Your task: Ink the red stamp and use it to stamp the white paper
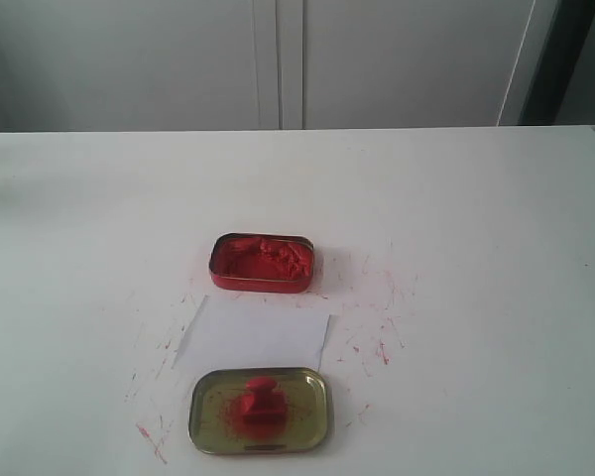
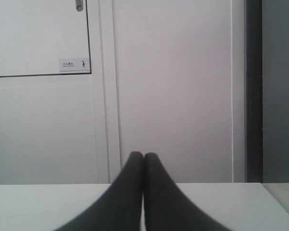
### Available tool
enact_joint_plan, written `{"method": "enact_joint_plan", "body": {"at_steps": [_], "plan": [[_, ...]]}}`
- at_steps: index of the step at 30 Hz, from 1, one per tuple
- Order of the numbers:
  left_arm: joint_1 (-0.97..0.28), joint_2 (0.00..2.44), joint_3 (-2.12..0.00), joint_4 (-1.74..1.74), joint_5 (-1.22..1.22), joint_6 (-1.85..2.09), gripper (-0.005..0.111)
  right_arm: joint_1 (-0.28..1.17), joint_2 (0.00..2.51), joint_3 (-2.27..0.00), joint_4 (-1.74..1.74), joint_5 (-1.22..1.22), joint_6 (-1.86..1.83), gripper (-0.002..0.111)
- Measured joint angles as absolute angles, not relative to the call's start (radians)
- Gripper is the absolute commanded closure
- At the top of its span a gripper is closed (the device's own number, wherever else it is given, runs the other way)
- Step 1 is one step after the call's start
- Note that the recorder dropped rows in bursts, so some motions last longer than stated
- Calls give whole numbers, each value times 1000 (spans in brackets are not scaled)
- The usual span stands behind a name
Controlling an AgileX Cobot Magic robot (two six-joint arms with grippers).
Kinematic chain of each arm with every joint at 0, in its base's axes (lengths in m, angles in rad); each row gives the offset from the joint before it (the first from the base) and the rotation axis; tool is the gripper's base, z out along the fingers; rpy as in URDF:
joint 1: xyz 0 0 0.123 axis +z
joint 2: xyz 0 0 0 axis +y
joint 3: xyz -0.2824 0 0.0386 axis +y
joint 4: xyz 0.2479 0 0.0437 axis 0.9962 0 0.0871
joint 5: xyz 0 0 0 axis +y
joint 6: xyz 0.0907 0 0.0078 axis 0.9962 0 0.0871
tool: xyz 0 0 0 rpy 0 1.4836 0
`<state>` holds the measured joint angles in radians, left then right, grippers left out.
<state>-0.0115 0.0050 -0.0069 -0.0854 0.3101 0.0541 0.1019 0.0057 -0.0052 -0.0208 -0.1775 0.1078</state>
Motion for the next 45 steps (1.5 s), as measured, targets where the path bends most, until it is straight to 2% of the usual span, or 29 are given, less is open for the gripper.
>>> {"method": "enact_joint_plan", "body": {"at_steps": [22,34,45], "plan": [[-11,5,-7,-85,310,54,107,102,6,-8,-21,-172,108,108],[-11,5,-7,-85,310,54,107,102,23,-183,-21,53,95,108],[-11,5,-7,-85,310,54,107,102,288,-371,-21,243,95,108]]}}
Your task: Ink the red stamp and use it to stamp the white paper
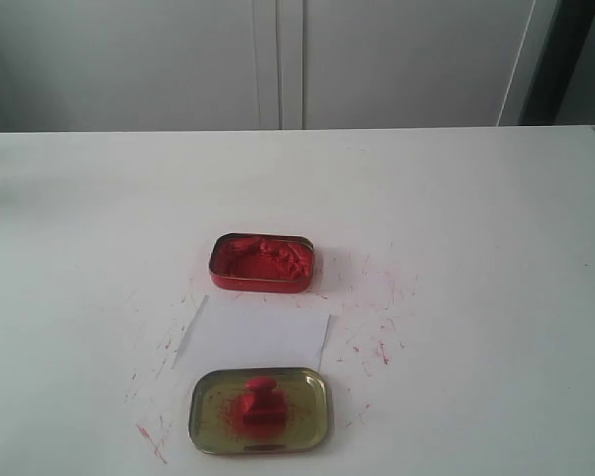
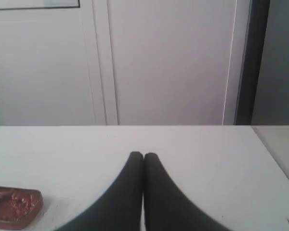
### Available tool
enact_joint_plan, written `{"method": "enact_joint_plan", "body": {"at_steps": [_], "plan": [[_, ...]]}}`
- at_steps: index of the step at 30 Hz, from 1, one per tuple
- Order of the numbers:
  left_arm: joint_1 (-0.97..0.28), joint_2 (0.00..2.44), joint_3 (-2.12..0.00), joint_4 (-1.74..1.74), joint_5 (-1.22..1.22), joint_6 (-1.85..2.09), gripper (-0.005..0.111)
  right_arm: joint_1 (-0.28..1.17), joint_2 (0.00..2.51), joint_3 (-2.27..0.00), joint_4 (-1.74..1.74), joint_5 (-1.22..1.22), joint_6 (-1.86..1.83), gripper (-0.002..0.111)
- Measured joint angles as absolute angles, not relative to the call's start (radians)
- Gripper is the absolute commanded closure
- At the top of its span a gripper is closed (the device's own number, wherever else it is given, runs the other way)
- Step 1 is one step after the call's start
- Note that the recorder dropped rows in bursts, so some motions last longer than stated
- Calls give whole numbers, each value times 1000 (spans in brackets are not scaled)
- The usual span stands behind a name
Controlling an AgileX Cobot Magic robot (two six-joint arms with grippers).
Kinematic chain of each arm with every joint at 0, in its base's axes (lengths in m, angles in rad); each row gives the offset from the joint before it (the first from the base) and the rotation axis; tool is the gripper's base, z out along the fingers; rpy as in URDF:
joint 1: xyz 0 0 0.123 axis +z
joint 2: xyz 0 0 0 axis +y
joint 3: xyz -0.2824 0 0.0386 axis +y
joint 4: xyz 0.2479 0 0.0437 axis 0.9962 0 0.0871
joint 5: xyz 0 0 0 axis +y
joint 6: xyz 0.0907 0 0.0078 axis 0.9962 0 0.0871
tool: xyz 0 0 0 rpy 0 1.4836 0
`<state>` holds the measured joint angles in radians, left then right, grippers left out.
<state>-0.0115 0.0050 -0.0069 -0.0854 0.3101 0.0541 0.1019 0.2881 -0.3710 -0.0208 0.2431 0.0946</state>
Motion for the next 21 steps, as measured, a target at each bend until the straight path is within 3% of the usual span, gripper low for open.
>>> {"method": "enact_joint_plan", "body": {"at_steps": [11,21], "plan": [[-11,5,-7,-85,310,54,107,102,859,-766,105,716,-12,108],[-11,5,-7,-85,310,54,107,170,1176,-927,224,870,-208,108]]}}
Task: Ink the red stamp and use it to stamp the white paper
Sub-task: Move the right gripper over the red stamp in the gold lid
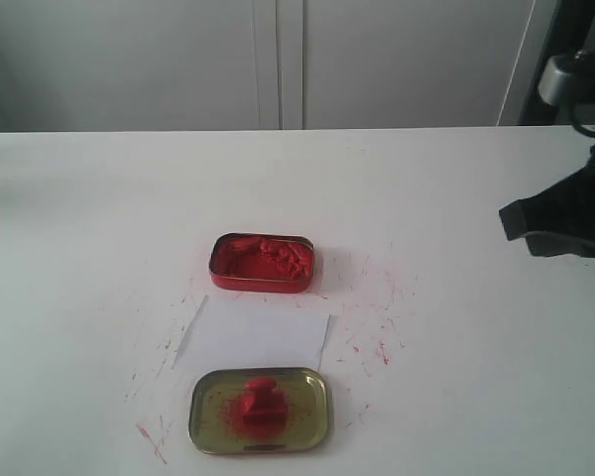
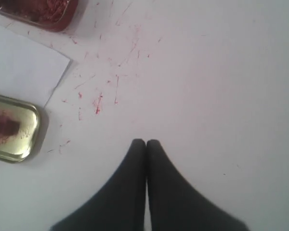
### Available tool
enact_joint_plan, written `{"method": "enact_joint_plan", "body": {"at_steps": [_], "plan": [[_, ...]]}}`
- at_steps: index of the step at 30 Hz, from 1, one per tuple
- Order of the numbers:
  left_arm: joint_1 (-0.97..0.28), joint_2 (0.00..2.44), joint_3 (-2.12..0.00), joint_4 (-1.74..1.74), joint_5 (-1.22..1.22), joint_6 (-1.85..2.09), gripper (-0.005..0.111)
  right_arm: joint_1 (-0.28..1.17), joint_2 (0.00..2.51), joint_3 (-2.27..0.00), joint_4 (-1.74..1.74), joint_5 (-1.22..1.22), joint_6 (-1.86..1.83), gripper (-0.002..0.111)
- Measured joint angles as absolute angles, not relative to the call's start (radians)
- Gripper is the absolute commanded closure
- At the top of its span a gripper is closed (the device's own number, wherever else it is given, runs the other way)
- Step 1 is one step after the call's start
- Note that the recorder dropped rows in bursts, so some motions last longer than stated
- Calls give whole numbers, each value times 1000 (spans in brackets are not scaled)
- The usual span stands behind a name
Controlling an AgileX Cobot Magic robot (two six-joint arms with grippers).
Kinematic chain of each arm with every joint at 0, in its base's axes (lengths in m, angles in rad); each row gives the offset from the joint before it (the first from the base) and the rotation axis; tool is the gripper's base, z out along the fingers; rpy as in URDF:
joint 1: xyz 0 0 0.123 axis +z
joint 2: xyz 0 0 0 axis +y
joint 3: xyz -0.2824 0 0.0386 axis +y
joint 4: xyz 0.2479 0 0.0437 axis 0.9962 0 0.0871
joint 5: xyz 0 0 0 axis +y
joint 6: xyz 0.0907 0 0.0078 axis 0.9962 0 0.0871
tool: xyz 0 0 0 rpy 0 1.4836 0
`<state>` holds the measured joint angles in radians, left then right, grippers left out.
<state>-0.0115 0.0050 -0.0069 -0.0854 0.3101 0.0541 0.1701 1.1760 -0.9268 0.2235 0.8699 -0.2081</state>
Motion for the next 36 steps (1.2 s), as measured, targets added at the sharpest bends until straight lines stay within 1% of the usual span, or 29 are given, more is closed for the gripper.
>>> {"method": "enact_joint_plan", "body": {"at_steps": [13,20,36], "plan": [[-11,5,-7,-85,310,54,107,336,1277,-945,247,879,-455,108],[-11,5,-7,-85,310,54,107,429,1367,-1009,262,920,-479,108],[-11,5,-7,-85,310,54,107,569,1512,-1114,274,935,-654,108]]}}
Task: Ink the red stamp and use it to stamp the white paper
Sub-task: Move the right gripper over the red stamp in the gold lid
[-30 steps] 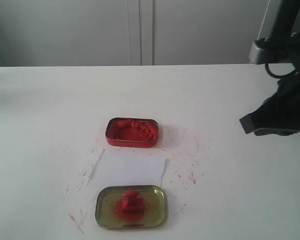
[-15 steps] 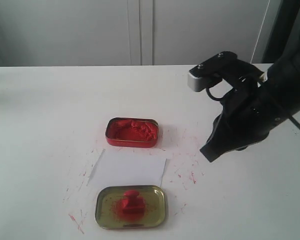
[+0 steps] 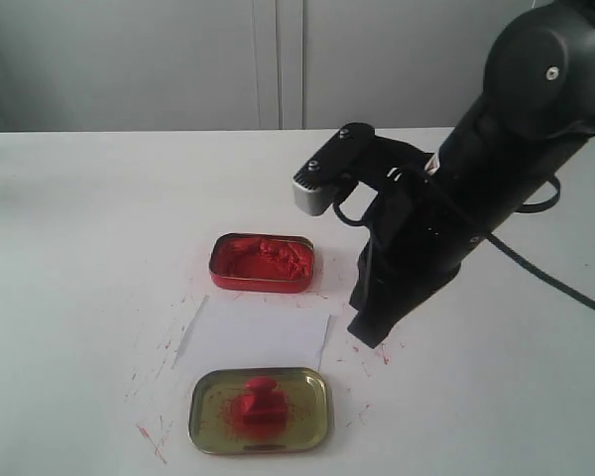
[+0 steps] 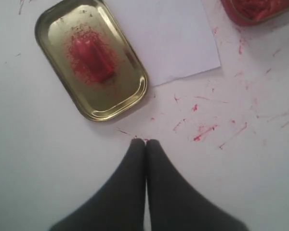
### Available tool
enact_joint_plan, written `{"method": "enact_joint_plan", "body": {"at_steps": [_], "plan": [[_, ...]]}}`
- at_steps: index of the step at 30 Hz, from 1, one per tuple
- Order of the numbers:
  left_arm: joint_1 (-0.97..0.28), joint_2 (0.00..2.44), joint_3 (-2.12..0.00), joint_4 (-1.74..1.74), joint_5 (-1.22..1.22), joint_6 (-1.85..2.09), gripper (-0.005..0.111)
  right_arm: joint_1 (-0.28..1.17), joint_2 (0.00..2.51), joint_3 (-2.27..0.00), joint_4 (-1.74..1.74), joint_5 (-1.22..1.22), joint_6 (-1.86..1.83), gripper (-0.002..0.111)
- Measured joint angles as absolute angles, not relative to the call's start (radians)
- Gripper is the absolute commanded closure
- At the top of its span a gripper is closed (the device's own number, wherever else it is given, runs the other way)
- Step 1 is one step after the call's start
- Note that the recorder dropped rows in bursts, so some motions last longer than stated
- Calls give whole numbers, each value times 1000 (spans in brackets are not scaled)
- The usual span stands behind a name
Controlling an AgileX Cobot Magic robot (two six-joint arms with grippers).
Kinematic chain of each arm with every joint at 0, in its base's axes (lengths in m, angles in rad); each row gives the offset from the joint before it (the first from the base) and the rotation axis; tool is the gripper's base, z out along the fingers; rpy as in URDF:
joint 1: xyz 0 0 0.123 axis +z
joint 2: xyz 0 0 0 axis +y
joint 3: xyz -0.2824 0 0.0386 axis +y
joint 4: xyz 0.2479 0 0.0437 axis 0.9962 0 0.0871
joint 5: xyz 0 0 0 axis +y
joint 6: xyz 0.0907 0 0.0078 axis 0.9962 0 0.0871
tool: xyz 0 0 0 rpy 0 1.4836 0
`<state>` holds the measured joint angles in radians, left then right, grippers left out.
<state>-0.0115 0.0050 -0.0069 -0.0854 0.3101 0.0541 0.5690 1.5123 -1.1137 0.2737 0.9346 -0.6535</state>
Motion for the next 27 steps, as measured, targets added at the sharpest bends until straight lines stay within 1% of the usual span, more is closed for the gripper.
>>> {"method": "enact_joint_plan", "body": {"at_steps": [17,27], "plan": [[-11,5,-7,-85,310,54,107,731,1664,-1226,278,927,-842,108],[-11,5,-7,-85,310,54,107,804,1753,-1232,250,881,-875,108]]}}
